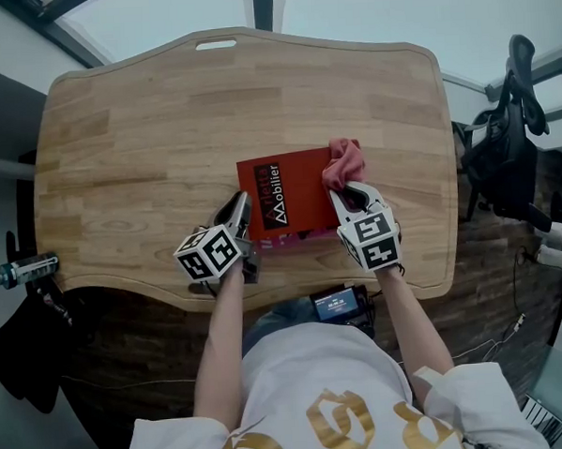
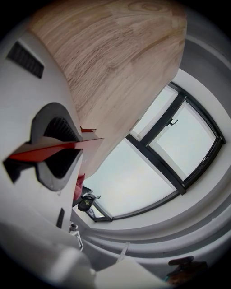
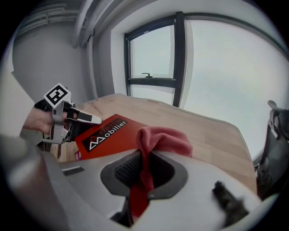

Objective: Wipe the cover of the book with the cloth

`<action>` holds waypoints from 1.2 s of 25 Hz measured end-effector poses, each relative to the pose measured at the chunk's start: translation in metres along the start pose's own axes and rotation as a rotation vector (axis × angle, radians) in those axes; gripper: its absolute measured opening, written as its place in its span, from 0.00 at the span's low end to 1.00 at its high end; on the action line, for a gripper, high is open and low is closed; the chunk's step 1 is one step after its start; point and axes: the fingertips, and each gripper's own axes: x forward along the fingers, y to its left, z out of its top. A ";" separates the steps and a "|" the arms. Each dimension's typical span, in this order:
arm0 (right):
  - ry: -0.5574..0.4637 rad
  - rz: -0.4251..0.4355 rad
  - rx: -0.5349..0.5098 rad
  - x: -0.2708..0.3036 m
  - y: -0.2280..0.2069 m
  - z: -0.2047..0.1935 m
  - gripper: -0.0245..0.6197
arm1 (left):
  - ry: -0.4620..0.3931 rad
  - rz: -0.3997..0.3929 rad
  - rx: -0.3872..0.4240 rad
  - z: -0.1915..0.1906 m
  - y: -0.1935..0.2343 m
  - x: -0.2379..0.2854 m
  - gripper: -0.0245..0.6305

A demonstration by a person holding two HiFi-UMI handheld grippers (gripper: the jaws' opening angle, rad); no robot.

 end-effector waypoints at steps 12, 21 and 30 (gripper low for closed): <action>-0.008 -0.010 0.014 -0.011 0.018 -0.010 0.12 | -0.015 0.002 -0.013 -0.001 -0.001 0.001 0.12; -0.009 0.025 -0.018 -0.007 0.038 -0.005 0.12 | -0.016 0.002 -0.004 -0.001 -0.002 0.001 0.12; 0.001 0.101 -0.079 0.003 0.074 0.003 0.12 | -0.024 0.000 -0.015 -0.001 -0.001 0.002 0.12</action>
